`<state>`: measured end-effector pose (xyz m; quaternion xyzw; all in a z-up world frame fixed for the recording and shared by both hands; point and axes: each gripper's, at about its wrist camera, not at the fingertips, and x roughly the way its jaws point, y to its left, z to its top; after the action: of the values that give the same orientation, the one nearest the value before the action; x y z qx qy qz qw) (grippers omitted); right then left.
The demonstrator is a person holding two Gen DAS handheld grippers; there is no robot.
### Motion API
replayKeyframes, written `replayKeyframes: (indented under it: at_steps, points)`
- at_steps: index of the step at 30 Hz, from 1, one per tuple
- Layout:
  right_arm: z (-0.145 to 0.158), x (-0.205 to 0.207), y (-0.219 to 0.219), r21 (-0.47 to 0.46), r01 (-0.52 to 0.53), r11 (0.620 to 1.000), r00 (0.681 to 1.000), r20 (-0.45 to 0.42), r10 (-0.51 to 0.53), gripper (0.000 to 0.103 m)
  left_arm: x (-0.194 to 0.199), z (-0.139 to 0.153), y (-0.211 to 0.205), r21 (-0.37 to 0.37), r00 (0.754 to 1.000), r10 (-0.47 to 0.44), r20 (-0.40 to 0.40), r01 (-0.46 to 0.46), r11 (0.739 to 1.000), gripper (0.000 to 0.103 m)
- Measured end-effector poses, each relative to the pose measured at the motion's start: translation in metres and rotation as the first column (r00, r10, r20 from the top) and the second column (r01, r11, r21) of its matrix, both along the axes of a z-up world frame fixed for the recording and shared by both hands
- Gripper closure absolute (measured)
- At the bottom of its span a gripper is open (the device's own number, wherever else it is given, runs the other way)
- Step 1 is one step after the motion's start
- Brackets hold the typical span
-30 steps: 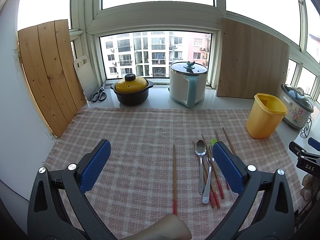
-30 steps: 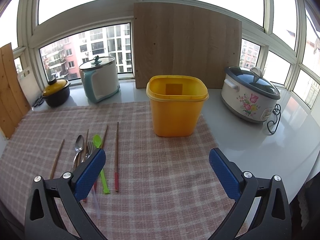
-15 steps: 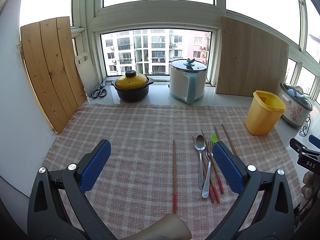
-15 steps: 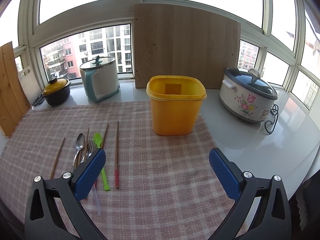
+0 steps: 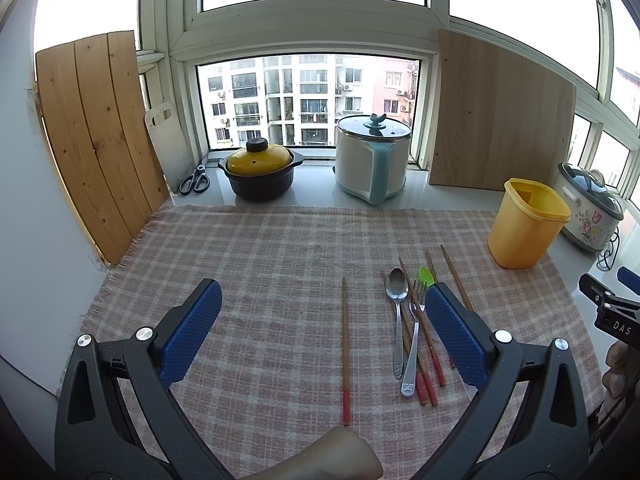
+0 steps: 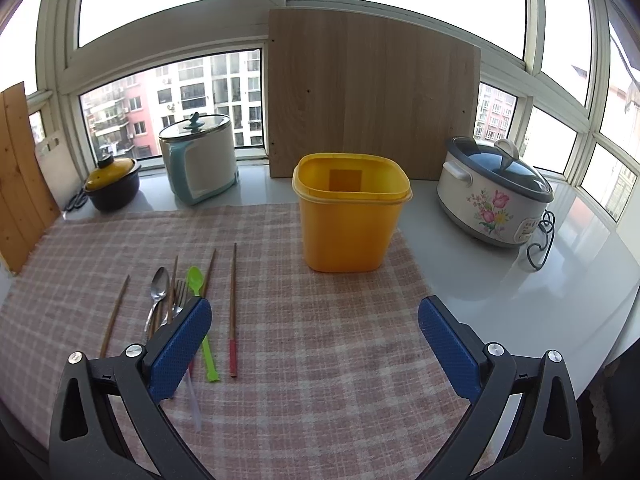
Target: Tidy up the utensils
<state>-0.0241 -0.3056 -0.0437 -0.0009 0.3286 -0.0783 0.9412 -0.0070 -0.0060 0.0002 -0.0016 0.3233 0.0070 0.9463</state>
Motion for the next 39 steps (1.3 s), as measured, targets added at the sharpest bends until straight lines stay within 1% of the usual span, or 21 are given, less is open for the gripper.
replayKeyframes:
  at_steps: [25,33,36,39]
  points:
    - [-0.002,0.009,0.010,-0.014,-0.024,1.000,1.000,-0.011,0.024,0.001,-0.001,-0.002,0.001,-0.008,1.000,0.001,-0.019,-0.002,1.000,0.000]
    - [-0.008,0.013,0.009,-0.033,-0.027,0.999,1.000,-0.016,0.027,0.001,0.014,-0.015,0.012,-0.004,0.998,0.000,-0.068,0.000,1.000,0.000]
    - [-0.014,0.017,0.008,-0.056,-0.042,0.998,0.999,-0.013,0.042,0.001,0.023,-0.023,0.015,0.000,0.995,0.001,-0.102,-0.001,1.000,0.000]
    - [-0.020,0.022,0.008,-0.081,-0.051,0.995,0.999,-0.013,0.050,0.001,0.032,-0.035,0.019,-0.014,0.990,-0.011,-0.141,0.009,1.000,0.000]
